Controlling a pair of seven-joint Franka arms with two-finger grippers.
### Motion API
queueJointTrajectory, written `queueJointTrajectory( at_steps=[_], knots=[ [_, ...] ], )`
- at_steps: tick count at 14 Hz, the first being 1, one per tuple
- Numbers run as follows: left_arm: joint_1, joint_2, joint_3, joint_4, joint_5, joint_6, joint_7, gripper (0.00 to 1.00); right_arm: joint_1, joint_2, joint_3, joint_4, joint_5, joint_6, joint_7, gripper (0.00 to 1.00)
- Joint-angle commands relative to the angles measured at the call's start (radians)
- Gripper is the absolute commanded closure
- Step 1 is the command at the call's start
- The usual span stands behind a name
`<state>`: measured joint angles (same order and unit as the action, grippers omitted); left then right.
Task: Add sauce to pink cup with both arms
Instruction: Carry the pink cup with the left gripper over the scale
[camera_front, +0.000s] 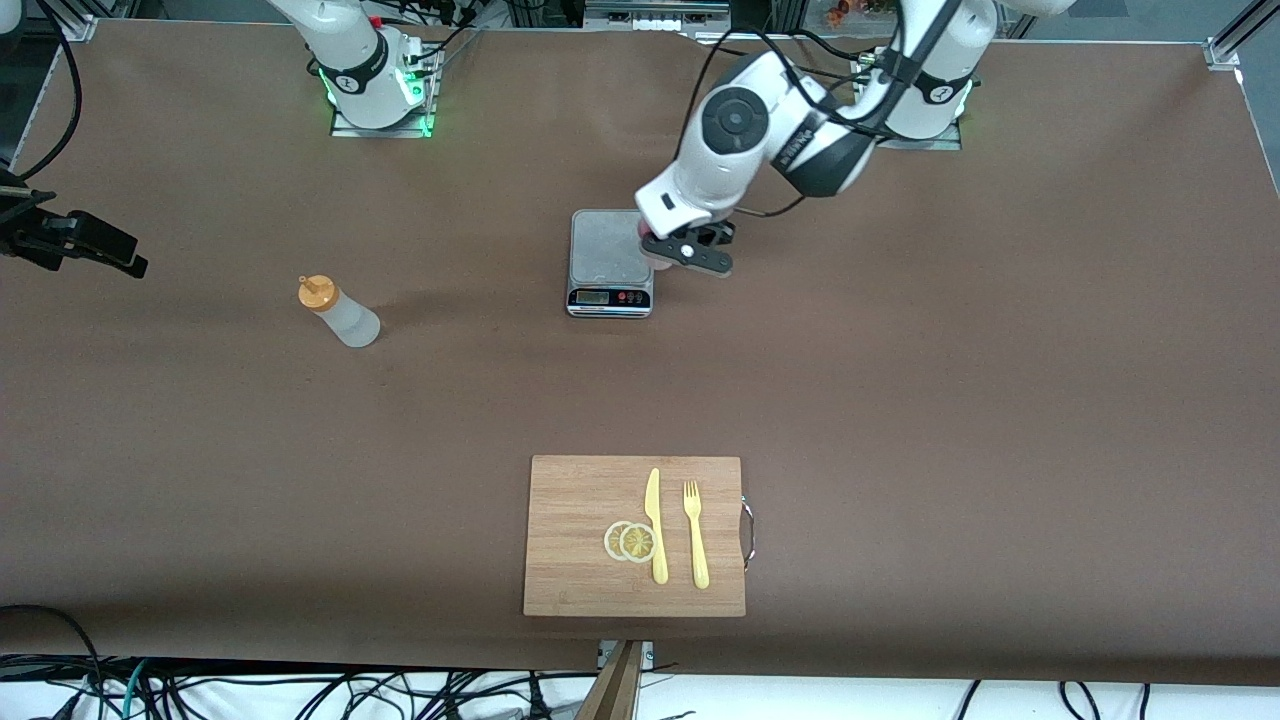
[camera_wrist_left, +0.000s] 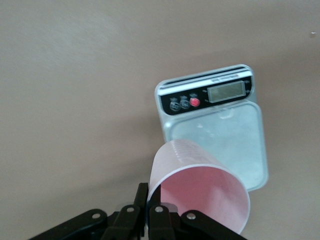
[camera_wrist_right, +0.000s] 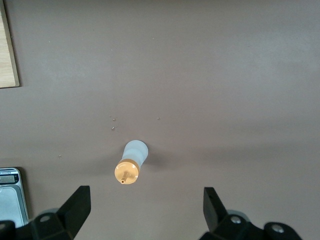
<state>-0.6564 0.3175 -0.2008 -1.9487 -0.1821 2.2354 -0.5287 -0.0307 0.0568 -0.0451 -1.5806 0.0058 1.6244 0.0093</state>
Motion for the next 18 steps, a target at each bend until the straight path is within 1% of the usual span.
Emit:
queueJointTrajectory(
  at_steps=[1, 5, 11, 15, 16, 17, 18],
  knots=[
    [-0.063, 0.064, 0.017, 0.071, -0.022, 0.01, -0.066, 1.0, -0.003, -0.003, -0.001, -0.002, 0.016, 0.003, 0.008, 0.0],
    [-0.109, 0.118, 0.018, 0.12, -0.016, 0.01, -0.132, 1.0, -0.003, -0.002, -0.002, -0.004, 0.016, 0.011, 0.008, 0.0],
    [-0.118, 0.152, 0.024, 0.12, -0.01, 0.052, -0.134, 1.0, -0.003, 0.017, -0.001, -0.004, 0.017, 0.026, 0.006, 0.0],
    [-0.118, 0.175, 0.029, 0.122, -0.008, 0.053, -0.132, 1.0, 0.003, 0.07, 0.005, -0.007, 0.019, 0.026, 0.004, 0.0],
    [-0.118, 0.178, 0.029, 0.123, -0.01, 0.055, -0.132, 0.92, 0.003, 0.08, 0.005, -0.01, 0.019, 0.026, -0.006, 0.0],
    [-0.118, 0.18, 0.029, 0.135, -0.011, 0.053, -0.134, 0.69, 0.002, 0.09, 0.007, -0.018, 0.02, 0.029, -0.05, 0.0],
    [-0.118, 0.177, 0.031, 0.142, -0.01, 0.052, -0.134, 0.34, -0.001, 0.107, 0.007, -0.019, 0.035, 0.026, -0.159, 0.0]
  ],
)
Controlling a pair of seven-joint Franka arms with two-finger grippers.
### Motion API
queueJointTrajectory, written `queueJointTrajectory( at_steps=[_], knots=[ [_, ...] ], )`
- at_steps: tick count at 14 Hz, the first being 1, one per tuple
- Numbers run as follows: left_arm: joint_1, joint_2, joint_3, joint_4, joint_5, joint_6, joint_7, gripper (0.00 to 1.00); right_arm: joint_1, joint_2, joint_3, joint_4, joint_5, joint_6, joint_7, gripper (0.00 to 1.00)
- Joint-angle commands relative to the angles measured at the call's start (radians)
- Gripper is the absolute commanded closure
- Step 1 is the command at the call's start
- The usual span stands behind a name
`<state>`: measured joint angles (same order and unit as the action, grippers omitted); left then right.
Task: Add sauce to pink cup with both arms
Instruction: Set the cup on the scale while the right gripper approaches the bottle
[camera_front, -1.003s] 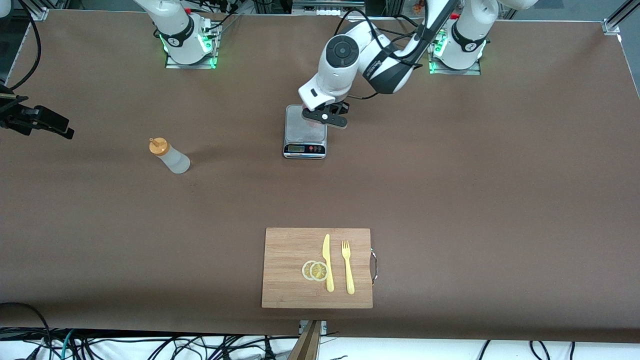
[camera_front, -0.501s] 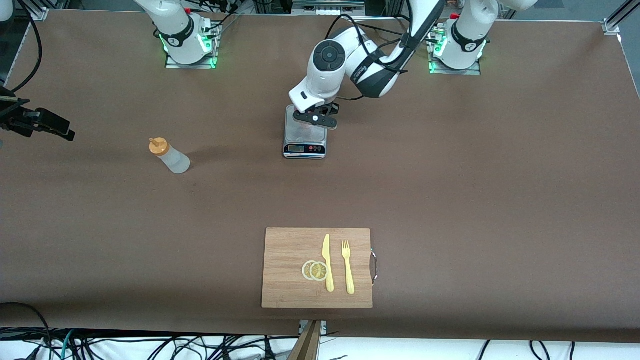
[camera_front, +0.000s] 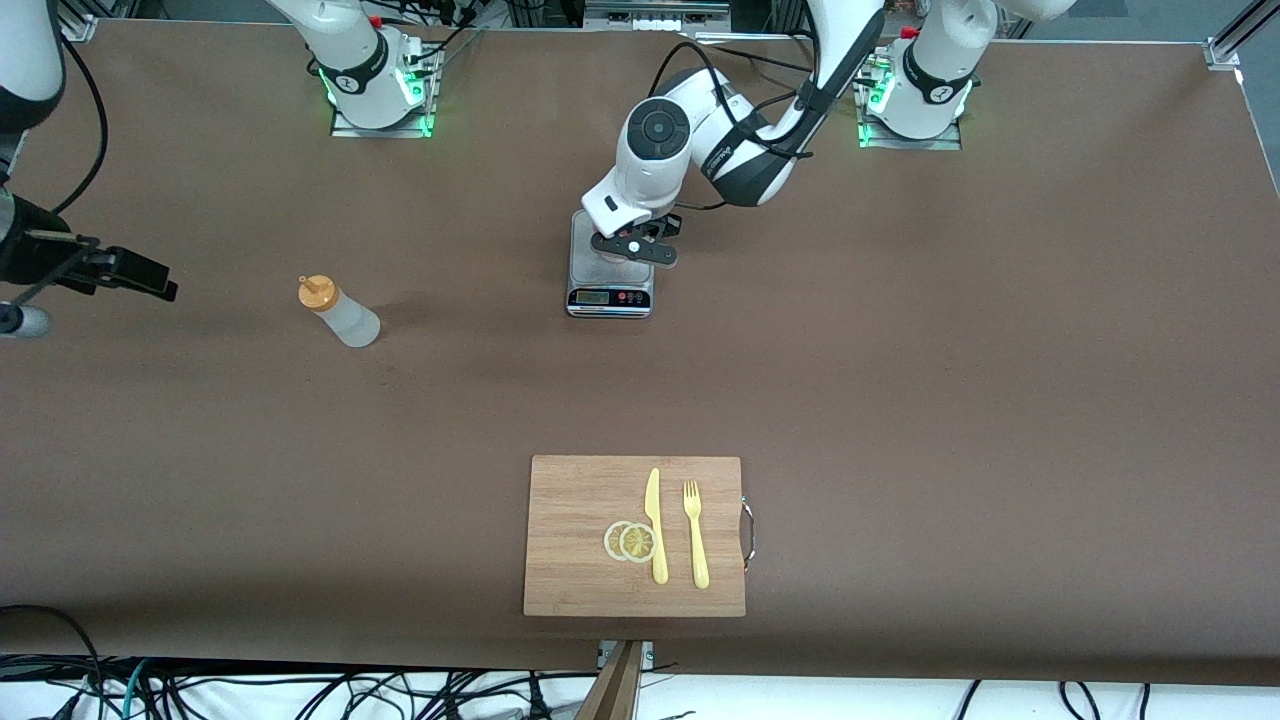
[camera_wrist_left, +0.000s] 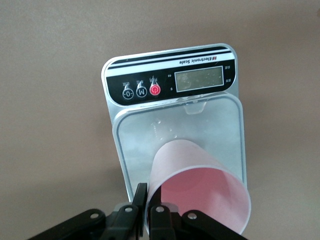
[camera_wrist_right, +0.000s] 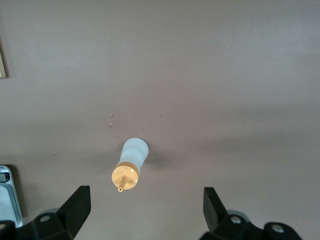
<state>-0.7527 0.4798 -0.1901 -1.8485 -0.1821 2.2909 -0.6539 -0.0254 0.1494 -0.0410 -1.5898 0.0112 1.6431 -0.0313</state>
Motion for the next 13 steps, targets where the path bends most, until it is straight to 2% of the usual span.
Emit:
queueJointTrajectory(
  at_steps=[1, 3, 6, 10, 13],
  knots=[
    [-0.017, 0.002, 0.03, 0.049, -0.011, -0.005, -0.007, 0.0, -0.013, 0.03, 0.001, -0.015, 0.061, 0.001, -0.269, 0.0],
    [-0.017, -0.033, 0.058, 0.092, -0.019, -0.057, -0.009, 0.0, -0.05, 0.048, 0.0, -0.045, 0.101, 0.01, -0.492, 0.0],
    [-0.002, -0.088, 0.09, 0.201, -0.011, -0.244, -0.009, 0.0, -0.109, 0.061, -0.008, -0.096, 0.199, 0.009, -0.755, 0.0],
    [0.039, -0.19, 0.222, 0.275, -0.019, -0.422, 0.005, 0.0, -0.162, 0.13, -0.078, -0.159, 0.445, 0.011, -1.23, 0.0],
    [0.172, -0.272, 0.227, 0.281, -0.017, -0.51, 0.005, 0.0, -0.22, 0.183, -0.091, -0.209, 0.597, 0.0, -1.499, 0.0]
  ],
)
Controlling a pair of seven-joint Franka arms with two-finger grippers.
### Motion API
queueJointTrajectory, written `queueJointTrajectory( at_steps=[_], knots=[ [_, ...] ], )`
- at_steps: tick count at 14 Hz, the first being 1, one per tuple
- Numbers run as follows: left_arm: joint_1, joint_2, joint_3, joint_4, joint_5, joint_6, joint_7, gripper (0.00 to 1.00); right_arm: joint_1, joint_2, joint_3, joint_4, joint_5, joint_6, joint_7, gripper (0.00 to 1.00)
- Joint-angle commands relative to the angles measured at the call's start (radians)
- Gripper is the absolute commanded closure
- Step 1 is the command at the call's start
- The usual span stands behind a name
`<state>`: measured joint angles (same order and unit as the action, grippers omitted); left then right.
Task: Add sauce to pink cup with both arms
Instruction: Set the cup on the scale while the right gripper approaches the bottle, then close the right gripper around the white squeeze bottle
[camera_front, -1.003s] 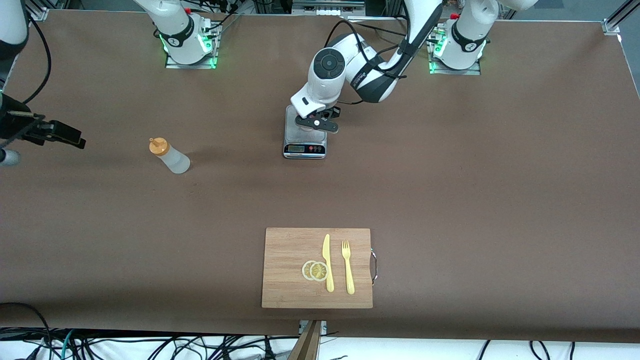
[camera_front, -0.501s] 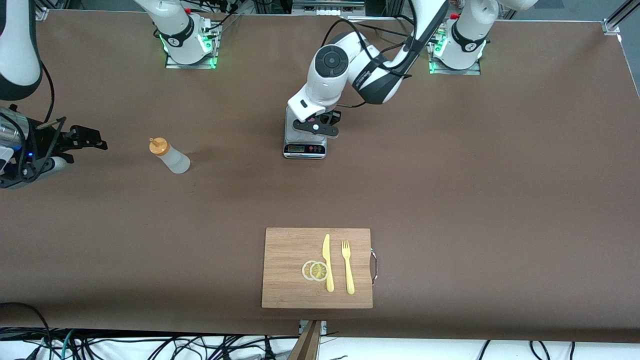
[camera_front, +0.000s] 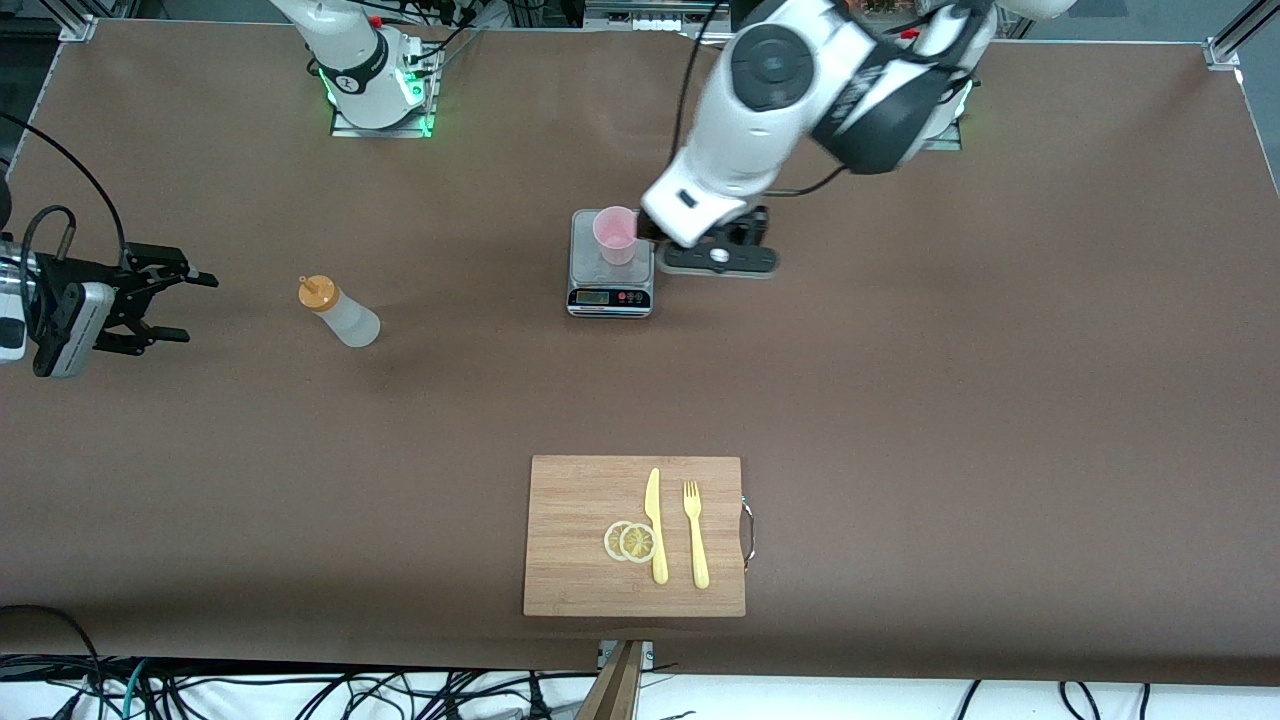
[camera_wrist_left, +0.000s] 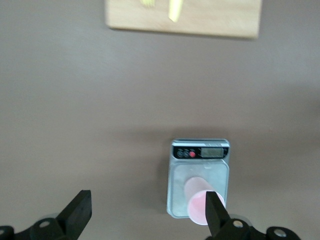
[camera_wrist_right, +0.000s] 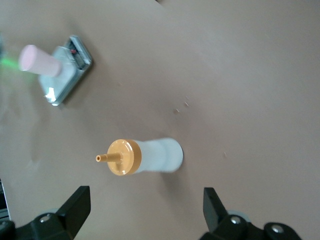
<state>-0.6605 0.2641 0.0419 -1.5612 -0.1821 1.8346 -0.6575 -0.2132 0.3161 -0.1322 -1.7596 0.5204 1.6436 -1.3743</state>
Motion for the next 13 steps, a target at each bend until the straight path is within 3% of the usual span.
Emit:
queueJointTrajectory(
  at_steps=[1, 8, 13],
  knots=[
    [0.134, -0.083, -0.005, -0.007, -0.017, -0.069, 0.01, 0.0, -0.046, 0.033, -0.001, -0.056, 0.131, -0.007, -0.246, 0.0],
    [0.507, -0.174, -0.002, 0.004, 0.0, -0.27, 0.45, 0.0, -0.095, 0.274, -0.007, -0.07, 0.34, -0.1, -0.823, 0.0],
    [0.643, -0.19, -0.007, 0.015, 0.098, -0.339, 0.659, 0.0, -0.106, 0.42, -0.007, -0.058, 0.429, -0.175, -1.095, 0.0]
  ],
)
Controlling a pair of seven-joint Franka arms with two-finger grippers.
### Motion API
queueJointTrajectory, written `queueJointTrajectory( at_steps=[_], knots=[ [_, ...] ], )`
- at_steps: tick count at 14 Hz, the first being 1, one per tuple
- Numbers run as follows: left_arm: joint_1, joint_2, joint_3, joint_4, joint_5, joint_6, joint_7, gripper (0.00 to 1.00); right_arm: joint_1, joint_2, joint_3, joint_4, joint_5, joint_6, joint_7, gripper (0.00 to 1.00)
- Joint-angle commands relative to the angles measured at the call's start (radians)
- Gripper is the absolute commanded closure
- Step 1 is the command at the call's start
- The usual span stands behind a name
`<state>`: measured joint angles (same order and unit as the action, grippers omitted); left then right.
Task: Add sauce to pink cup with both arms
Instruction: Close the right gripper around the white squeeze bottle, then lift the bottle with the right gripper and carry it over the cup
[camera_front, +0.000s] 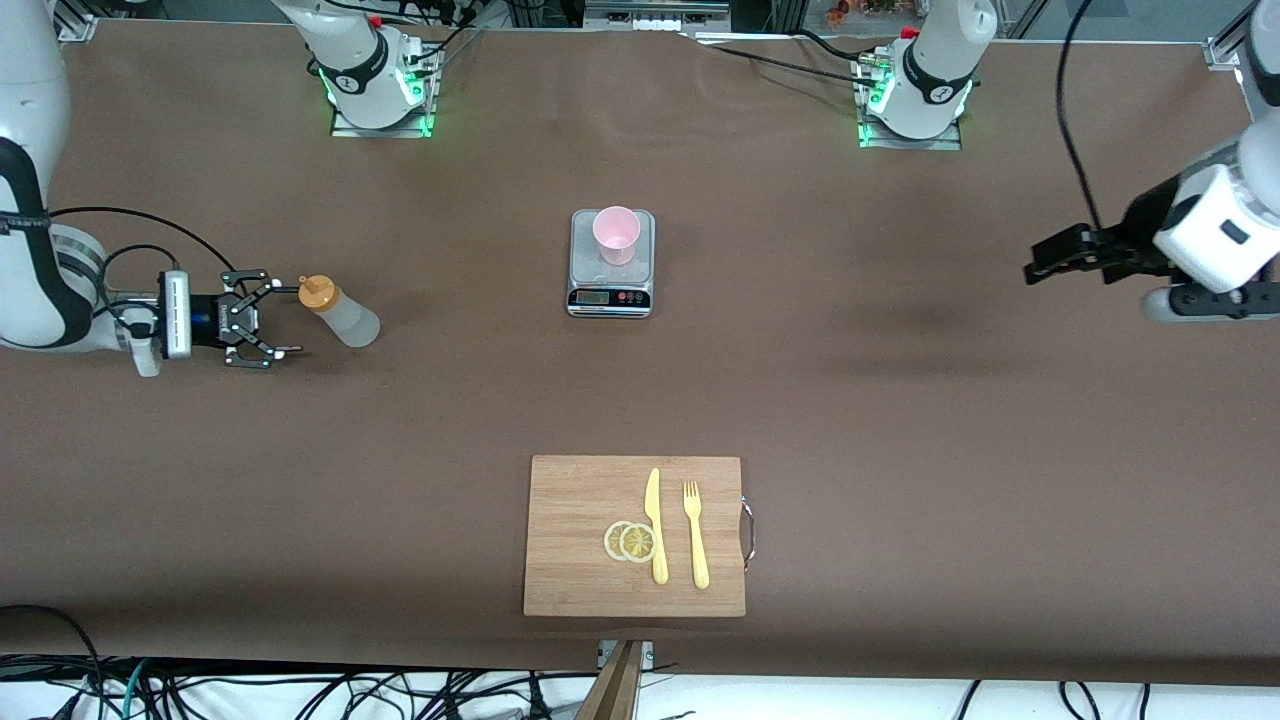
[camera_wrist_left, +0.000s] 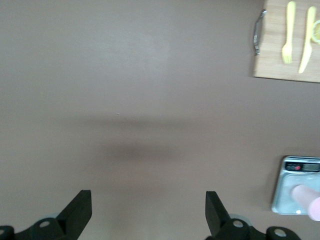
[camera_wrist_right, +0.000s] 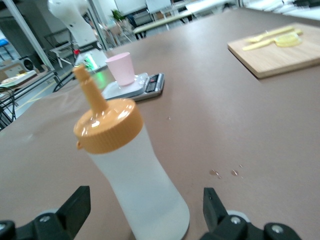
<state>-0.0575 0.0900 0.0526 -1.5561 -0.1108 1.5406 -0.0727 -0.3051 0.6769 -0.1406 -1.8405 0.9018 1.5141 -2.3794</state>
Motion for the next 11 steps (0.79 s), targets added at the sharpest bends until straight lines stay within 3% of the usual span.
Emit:
queueJointTrajectory(
  at_steps=[1, 6, 11],
  knots=[
    [0.053, -0.024, -0.017, 0.01, 0.028, -0.065, 0.079, 0.0, -0.014, 0.082, 0.001, 0.035, 0.058, -0.069, -0.128, 0.0],
    [0.058, -0.042, -0.04, -0.007, 0.08, -0.112, 0.086, 0.0, -0.002, 0.159, 0.025, 0.064, 0.065, -0.112, -0.244, 0.0],
    [0.056, -0.041, -0.077, -0.01, 0.086, -0.143, 0.122, 0.0, 0.037, 0.184, 0.055, 0.073, 0.132, -0.115, -0.242, 0.0]
  ],
)
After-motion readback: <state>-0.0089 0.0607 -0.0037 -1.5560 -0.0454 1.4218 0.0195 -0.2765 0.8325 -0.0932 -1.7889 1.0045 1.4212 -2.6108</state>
